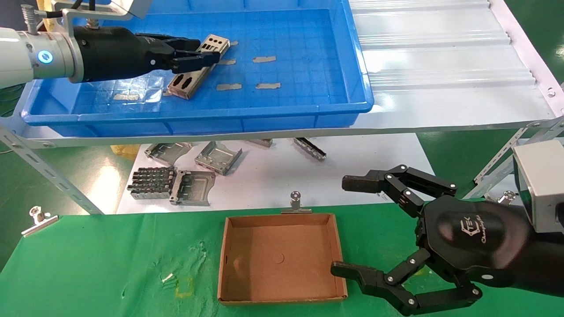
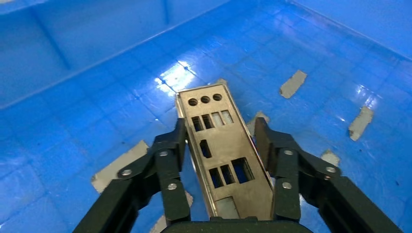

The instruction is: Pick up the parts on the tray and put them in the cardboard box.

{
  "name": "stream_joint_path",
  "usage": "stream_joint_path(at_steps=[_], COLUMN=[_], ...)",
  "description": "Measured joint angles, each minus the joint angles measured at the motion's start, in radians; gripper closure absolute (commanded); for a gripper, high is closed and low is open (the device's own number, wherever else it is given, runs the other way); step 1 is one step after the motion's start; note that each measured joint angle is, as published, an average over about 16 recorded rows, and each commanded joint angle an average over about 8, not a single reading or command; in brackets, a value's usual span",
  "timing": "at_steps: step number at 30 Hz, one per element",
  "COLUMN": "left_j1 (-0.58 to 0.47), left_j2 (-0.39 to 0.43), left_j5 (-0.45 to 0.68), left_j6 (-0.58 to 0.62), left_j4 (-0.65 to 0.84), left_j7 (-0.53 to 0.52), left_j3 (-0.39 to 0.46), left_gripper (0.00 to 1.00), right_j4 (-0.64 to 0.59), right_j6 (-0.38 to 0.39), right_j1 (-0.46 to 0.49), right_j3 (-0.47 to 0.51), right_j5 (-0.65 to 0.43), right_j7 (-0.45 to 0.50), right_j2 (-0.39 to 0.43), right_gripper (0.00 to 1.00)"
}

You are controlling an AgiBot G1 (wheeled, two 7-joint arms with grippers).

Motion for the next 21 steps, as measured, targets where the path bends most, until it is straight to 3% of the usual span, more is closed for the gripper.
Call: stream_joint_path(at_steps=[21], left_j1=[-0.014], left_j2=[-0.02], left_j5=[-0.035], left_j6=[-0.004], left_j4=[-0.012], left_j7=[0.021], left_j3=[-0.025], left_gripper=[1.0], right_j4=[0.0], right_j6=[0.0], right_j1=[0.0], right_j3=[0.0], right_j5=[0.0], right_j7=[0.0], right_j2=[0.0], right_gripper=[0.0])
